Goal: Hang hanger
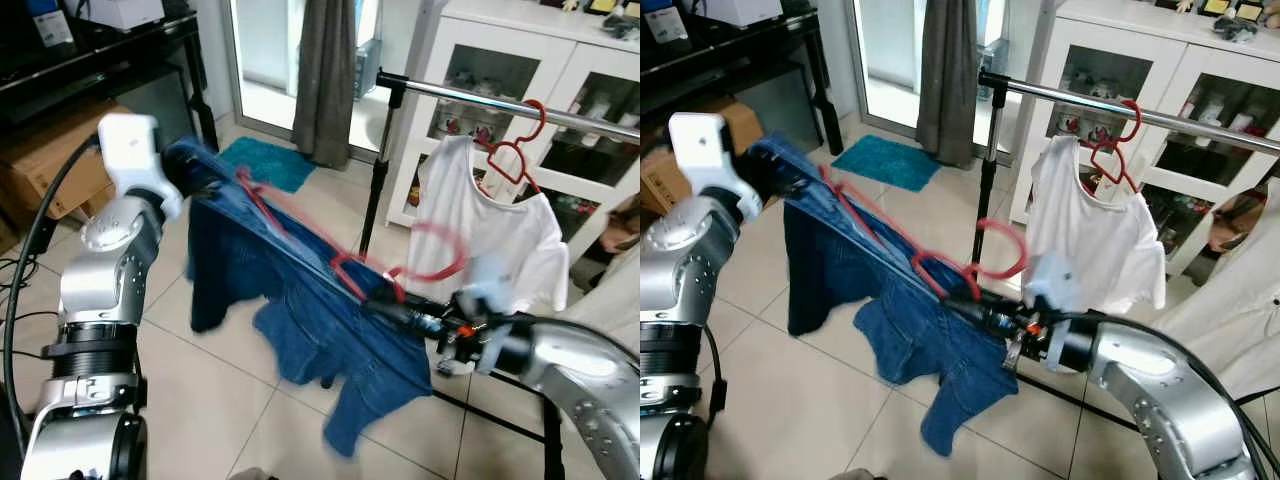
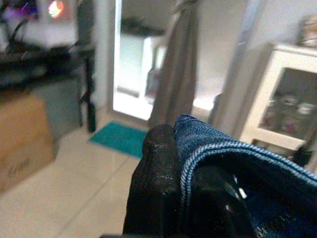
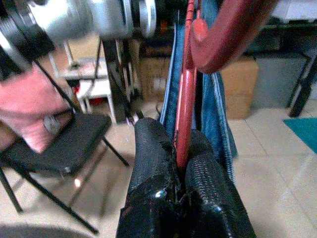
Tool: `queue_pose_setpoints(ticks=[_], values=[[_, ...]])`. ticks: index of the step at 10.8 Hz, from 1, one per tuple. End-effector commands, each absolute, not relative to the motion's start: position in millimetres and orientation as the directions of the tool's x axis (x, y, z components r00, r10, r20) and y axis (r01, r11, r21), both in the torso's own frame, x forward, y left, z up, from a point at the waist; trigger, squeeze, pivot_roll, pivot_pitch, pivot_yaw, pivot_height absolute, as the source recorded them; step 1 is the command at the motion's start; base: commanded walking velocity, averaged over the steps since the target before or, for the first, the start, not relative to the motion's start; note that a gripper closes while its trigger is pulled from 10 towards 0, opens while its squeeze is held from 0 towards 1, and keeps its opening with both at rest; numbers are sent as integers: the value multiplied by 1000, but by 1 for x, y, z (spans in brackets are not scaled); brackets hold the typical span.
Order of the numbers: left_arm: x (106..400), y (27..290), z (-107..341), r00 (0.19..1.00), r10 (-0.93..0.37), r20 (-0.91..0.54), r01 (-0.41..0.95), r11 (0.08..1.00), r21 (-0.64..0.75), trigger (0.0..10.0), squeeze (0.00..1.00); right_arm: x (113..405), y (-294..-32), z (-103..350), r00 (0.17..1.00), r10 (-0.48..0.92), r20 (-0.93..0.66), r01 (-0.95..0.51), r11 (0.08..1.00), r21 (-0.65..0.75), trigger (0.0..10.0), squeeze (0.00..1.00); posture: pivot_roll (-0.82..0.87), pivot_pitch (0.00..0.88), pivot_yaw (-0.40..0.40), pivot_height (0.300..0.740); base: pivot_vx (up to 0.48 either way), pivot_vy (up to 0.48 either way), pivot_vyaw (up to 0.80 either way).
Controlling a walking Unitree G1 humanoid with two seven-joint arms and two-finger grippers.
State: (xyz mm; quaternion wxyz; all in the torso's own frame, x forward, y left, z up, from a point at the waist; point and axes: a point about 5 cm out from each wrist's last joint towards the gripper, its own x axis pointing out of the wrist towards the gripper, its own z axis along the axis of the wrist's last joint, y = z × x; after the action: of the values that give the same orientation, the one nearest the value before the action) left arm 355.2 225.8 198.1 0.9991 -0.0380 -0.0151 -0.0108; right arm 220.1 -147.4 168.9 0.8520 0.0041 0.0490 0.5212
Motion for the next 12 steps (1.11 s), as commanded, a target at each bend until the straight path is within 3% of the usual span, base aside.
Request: queue_pose_setpoints(ticks=[1,2,3,4,6,7,9,10,11,12], values=[[353,257,206,984,164,70,-156,982,-110,0,0,219,-159,166,473,876,-91,-870,481,107,0,0,-53,0,-4,740,0,0,0],[354,252,198,990,137,47,-130,984,-123,0,0,223,-161,167,511,857,-69,-850,516,105,0,0,-55,0,-2,740,0,0,0],[352,221,187,999,-28,18,30,993,-113,0,0,230,-159,173,575,818,0,-811,570,130,0,0,-54,0,-2,740,0,0,0],[345,182,180,962,-272,-1,272,961,-57,0,0,244,-155,175,684,728,47,-724,668,172,0,0,-54,0,-4,740,0,0,0],[319,134,172,813,-578,-62,581,813,31,0,0,267,-155,172,847,527,71,-530,822,209,0,0,-53,0,0,740,0,0,0],[305,127,171,793,-606,-61,608,794,18,0,0,276,-161,169,921,378,92,-389,887,247,0,0,-47,0,-11,740,0,0,0],[298,135,174,824,-566,-37,566,824,-6,0,0,279,-164,161,953,297,59,-302,921,246,0,0,-38,0,-28,740,0,0,0],[295,149,170,891,-453,-34,452,892,-30,0,0,278,-167,144,971,229,-69,-212,957,199,10000,0,-28,0,-38,740,0,0,0],[291,157,158,942,-326,-75,327,945,7,10000,0,268,-164,133,961,245,-126,-229,965,129,10000,0,-26,0,-37,740,0,0,0],[289,156,156,942,-325,-83,326,945,6,10000,0,267,-164,128,959,229,-165,-216,972,94,10000,0,-26,0,-37,740,0,0,0]])
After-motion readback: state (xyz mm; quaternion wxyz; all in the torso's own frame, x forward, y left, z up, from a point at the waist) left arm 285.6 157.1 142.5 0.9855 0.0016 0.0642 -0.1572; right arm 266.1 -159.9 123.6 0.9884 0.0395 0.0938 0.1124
